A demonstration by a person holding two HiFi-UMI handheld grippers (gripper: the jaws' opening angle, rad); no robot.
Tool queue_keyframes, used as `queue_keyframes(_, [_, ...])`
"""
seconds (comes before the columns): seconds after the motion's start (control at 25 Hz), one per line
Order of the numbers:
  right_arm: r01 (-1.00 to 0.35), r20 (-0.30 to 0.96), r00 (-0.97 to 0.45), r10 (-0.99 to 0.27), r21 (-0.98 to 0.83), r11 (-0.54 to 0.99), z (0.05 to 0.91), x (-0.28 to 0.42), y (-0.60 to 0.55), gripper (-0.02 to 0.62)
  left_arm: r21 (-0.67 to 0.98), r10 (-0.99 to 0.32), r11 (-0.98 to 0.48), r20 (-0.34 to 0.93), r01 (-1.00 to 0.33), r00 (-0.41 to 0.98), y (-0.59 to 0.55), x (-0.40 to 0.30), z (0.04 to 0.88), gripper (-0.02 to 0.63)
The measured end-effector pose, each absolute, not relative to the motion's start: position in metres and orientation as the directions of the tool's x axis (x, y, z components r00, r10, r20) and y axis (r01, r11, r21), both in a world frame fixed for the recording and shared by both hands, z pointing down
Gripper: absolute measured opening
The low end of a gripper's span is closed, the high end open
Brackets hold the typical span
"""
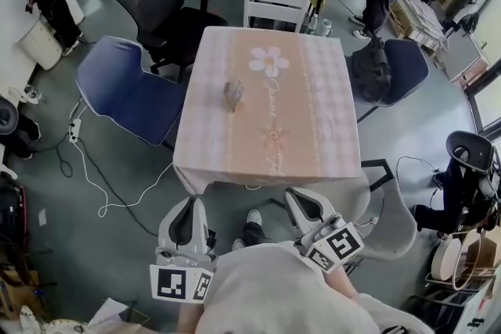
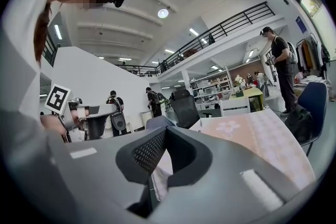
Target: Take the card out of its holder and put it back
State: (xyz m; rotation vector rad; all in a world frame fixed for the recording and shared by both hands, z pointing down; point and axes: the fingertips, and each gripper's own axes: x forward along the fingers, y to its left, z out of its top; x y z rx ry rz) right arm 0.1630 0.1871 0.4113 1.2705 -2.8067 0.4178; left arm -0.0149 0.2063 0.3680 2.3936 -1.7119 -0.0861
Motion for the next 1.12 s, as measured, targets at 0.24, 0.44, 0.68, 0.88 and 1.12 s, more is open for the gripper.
queue_keyframes(0.24, [-0.749, 0.152, -0.657, -0.738, -0.234, 0.619, 0.419, 0.184, 0.163, -0.002, 0.204, -0.946, -0.291, 0.083, -0.935, 0.312, 0.184, -0.002, 0.378, 0.0])
queue_keyframes(0.44, [-0.749, 0.149, -0.656, -0.74, -0.248, 0.615, 0.422, 0.192, 0.157, -0.003, 0.195, -0.942, -0.301, 0.093, -0.933, 0.323, 0.175, 0.008, 0.379, 0.0])
queue_keyframes(0.68, [-0.761, 0.15, -0.64, -0.753, -0.259, 0.595, 0.423, 0.2, 0.157, -0.002, 0.203, -0.93, -0.326, 0.107, -0.923, 0.352, 0.169, 0.02, 0.38, 0.0])
queue_keyframes(0.88, [-0.779, 0.158, -0.618, -0.77, -0.258, 0.571, 0.425, 0.201, 0.154, -0.003, 0.206, -0.922, -0.344, 0.109, -0.916, 0.371, 0.16, 0.016, 0.382, 0.0])
queue_keyframes(1.12, [-0.797, 0.18, -0.597, -0.782, -0.249, 0.55, 0.426, 0.186, 0.14, -0.003, 0.224, -0.916, -0.356, 0.11, -0.907, 0.387, 0.141, -0.002, 0.385, 0.0])
